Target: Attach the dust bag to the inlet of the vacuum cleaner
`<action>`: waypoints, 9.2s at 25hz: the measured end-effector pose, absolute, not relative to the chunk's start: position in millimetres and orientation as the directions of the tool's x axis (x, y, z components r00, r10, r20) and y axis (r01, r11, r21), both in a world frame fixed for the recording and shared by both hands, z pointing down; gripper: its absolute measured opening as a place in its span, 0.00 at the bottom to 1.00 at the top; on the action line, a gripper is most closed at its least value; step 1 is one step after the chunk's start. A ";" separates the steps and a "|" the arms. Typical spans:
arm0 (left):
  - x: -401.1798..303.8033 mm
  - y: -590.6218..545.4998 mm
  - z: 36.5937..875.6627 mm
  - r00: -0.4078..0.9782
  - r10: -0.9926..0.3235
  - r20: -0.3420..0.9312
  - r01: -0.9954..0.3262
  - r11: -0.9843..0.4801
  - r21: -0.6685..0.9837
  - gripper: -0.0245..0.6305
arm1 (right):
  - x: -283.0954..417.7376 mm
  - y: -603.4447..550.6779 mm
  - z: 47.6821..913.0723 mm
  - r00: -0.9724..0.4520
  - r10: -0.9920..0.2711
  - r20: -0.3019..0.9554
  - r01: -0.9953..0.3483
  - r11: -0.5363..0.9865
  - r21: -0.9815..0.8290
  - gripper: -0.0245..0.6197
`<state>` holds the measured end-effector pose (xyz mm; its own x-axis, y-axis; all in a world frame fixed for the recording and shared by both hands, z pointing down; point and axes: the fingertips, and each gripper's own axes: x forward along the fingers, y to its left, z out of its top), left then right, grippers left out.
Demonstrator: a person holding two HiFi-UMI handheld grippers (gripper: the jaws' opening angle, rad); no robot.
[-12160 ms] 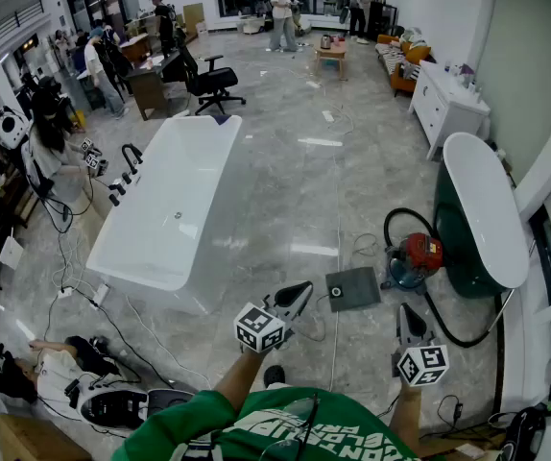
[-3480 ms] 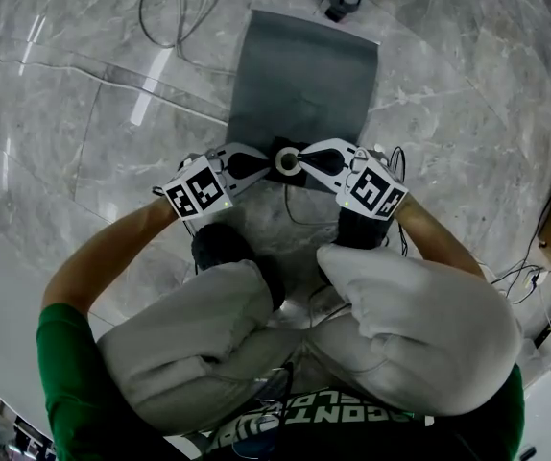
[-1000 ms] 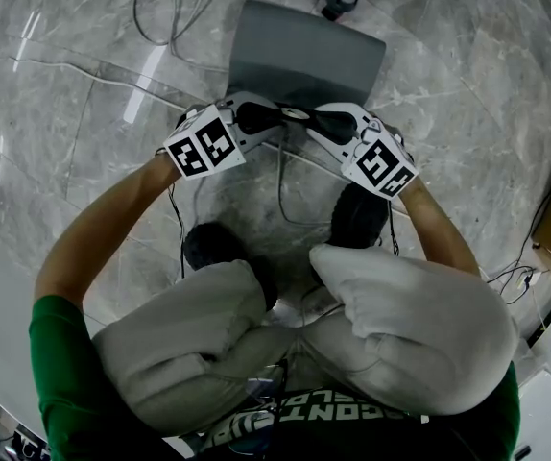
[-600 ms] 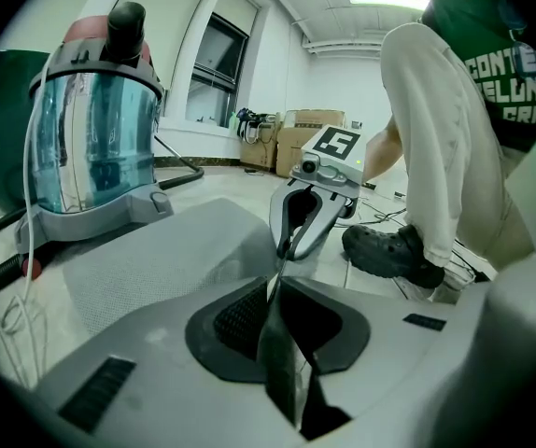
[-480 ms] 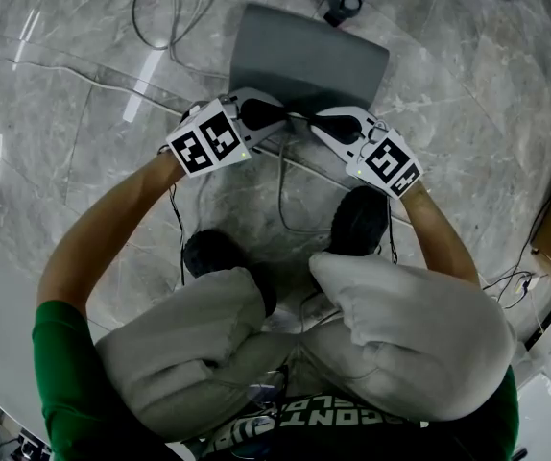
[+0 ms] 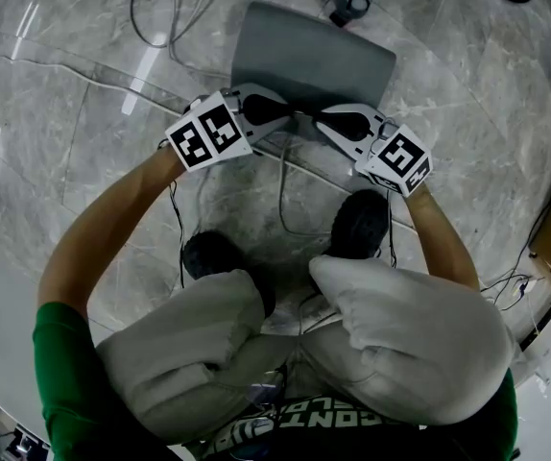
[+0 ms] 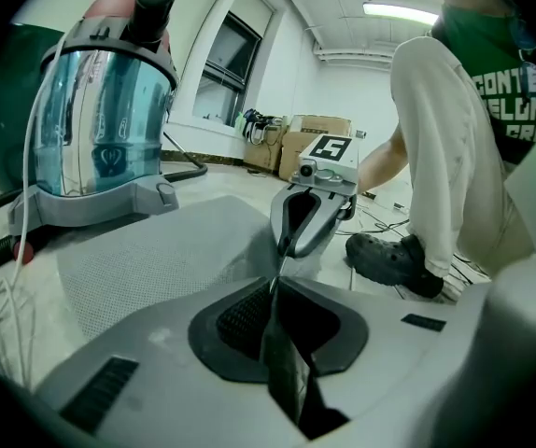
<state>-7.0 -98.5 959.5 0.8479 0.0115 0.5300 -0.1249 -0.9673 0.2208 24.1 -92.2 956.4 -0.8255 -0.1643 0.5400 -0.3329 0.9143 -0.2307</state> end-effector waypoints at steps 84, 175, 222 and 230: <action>-49.9 -279.4 651.9 0.840 -0.491 0.231 -0.380 -0.836 -0.396 0.09 | -12.9 -266.9 649.8 -0.810 -0.519 0.272 -0.454 0.850 0.268 0.08; -17.7 -334.7 635.7 0.814 -0.568 0.120 -0.464 -0.761 -0.455 0.12 | 29.7 -310.0 629.8 -0.700 -0.693 0.173 -0.652 0.719 0.240 0.07; -60.3 -278.7 352.6 0.798 -0.566 0.207 -0.587 -0.807 0.054 0.04 | 8.5 -261.3 329.4 -0.646 -0.677 0.354 -0.723 0.691 0.001 0.05; -75.5 -229.4 230.2 0.762 -0.598 0.248 -0.645 -0.733 0.215 0.04 | 5.6 -217.5 204.7 -0.651 -0.653 0.386 -0.734 0.671 -0.103 0.05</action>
